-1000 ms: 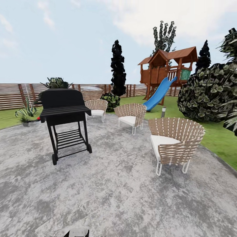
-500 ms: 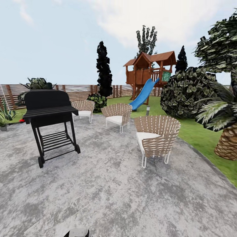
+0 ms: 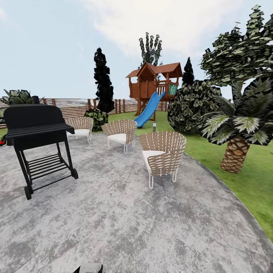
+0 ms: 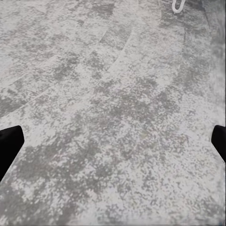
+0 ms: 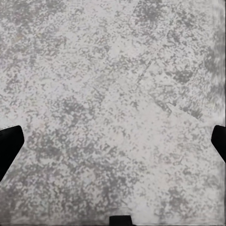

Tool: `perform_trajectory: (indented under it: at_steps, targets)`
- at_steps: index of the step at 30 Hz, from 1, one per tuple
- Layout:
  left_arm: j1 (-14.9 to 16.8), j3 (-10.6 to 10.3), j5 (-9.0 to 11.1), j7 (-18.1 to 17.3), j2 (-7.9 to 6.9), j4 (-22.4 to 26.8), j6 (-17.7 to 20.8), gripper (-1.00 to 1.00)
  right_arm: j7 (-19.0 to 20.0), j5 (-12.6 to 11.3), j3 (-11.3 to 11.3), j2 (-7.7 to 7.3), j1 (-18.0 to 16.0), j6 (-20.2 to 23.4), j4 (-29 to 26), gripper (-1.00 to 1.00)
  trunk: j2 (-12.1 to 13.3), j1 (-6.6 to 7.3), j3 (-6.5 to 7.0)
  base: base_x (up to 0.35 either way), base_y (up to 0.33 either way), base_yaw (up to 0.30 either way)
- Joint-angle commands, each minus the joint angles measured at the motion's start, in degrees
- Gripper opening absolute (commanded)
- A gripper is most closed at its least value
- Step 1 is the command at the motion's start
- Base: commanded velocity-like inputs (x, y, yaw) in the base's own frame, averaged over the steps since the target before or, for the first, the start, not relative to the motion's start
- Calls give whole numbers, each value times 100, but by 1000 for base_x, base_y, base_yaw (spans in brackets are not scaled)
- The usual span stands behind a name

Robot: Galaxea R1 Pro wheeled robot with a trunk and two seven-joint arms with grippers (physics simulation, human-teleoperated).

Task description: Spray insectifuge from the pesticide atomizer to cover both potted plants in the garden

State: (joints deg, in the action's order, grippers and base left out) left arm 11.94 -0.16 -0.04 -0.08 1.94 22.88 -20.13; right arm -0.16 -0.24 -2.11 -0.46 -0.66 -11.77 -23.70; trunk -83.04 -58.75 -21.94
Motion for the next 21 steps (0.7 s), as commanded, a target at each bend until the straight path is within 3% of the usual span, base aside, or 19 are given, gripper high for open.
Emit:
perform_trajectory:
  at_steps: [1, 21]
  targets:
    - [2, -1, 1, -1, 0, -2, -18, 100, -2, -4, -8, 2, -5, -19, 5, 100, -4, 2, -4, -177, 0, -256]
    - [5, -1, 1, -1, 0, -2, -18, 100, -2, -2, -8, 2, -5, -19, 9, 100, -4, 2, 47, -120, 0, -236]
